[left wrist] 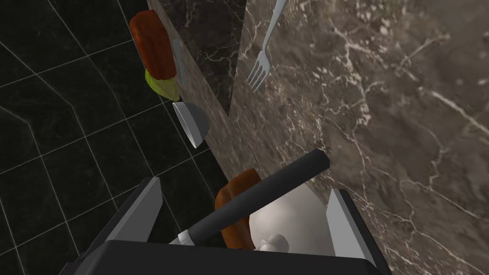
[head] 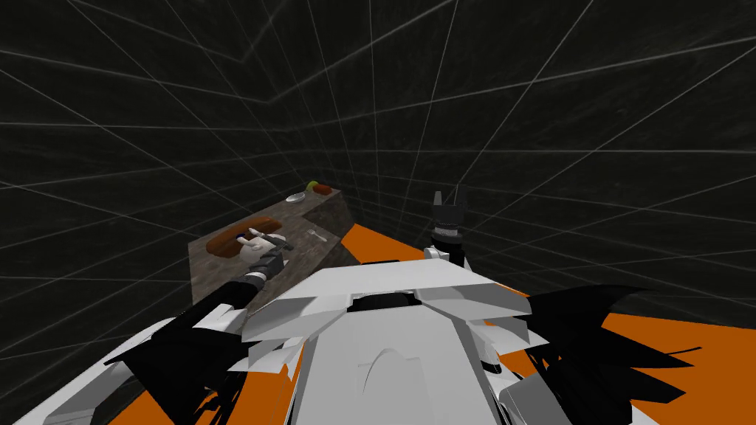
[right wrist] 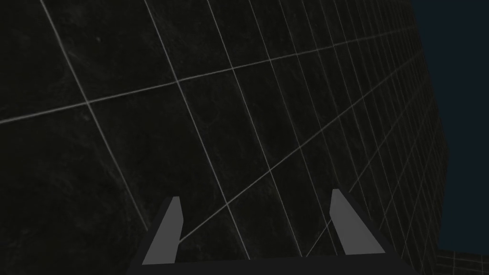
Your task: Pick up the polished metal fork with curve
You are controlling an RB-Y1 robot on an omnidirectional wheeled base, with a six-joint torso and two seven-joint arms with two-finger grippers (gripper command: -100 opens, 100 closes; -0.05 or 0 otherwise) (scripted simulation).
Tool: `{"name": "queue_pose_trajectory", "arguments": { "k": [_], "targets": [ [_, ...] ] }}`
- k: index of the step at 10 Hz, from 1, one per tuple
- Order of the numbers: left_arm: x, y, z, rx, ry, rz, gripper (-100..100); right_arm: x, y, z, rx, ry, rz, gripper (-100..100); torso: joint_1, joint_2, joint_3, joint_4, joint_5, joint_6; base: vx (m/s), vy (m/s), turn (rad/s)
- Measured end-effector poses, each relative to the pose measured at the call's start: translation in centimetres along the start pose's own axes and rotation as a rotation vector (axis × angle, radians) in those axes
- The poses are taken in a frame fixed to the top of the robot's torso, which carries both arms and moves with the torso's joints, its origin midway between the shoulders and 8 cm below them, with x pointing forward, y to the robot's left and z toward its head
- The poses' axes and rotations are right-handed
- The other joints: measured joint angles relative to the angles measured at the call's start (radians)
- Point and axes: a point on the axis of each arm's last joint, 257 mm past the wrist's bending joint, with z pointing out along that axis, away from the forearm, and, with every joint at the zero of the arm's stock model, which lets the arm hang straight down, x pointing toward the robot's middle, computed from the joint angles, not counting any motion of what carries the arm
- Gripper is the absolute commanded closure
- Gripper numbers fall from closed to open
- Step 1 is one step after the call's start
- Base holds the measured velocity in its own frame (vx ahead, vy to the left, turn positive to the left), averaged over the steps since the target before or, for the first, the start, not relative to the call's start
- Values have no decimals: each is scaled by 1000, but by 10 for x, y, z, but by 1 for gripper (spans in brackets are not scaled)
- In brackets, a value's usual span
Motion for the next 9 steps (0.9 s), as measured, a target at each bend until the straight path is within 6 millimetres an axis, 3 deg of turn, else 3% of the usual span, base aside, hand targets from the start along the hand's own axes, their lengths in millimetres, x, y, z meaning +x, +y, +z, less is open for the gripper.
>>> {"name": "queue_pose_trajectory", "arguments": {
  "k": [4,9],
  "targets": [
    [-11,45,-7,-173,1,37,-100,0,0,0,0,0,0,0,0,-2,-1,0,0,-1,35,42,-348],
    [-20,94,-24,-367,7,86,-100,0,0,0,0,0,0,0,0,-3,-2,-1,0,-1,37,41,-210]
  ]
}}
